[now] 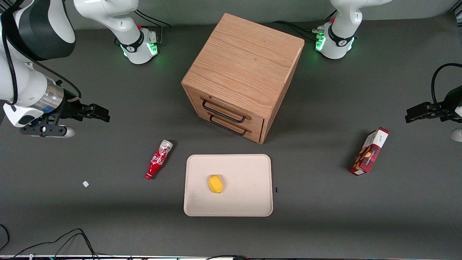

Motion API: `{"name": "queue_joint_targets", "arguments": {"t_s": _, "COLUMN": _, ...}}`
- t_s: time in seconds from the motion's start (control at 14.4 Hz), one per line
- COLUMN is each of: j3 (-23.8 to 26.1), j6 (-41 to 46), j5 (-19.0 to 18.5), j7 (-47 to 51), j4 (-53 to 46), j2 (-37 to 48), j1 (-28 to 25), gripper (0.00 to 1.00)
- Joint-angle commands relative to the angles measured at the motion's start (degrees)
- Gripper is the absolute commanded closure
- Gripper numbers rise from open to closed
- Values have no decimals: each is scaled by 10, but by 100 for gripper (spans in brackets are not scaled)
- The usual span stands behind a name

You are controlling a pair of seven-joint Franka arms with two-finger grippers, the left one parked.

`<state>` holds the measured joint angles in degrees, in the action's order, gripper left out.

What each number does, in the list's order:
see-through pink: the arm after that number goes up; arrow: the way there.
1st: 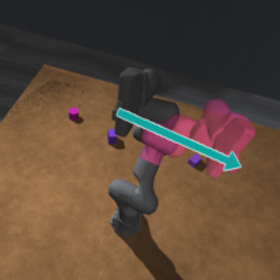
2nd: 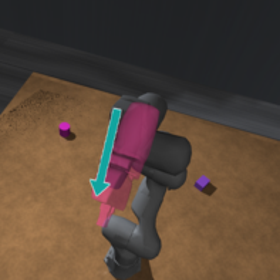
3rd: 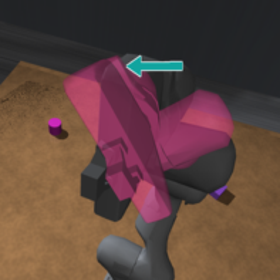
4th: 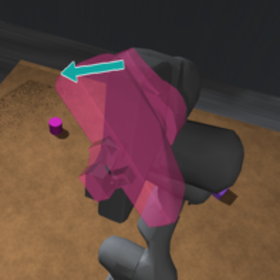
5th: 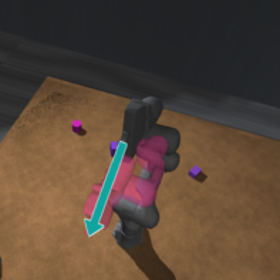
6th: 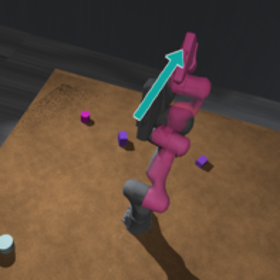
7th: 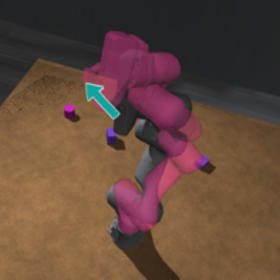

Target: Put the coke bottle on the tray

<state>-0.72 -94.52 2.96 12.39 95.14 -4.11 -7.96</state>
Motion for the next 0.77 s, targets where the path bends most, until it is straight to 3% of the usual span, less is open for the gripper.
{"name": "queue_joint_targets", "arguments": {"t_s": 0.0, "j3": -8, "j6": 14, "j5": 12, "j7": -2, "j4": -9, "j2": 3, "j1": 2, "gripper": 0}}
{"name": "queue_joint_targets", "arguments": {"t_s": 0.56, "j3": -5, "j6": 15, "j5": 22, "j7": -2, "j4": -21, "j2": -8, "j1": 25, "gripper": 0}}
{"name": "queue_joint_targets", "arguments": {"t_s": 0.7, "j3": -5, "j6": 15, "j5": 20, "j7": 44, "j4": -13, "j2": -11, "j1": 22, "gripper": 0}}
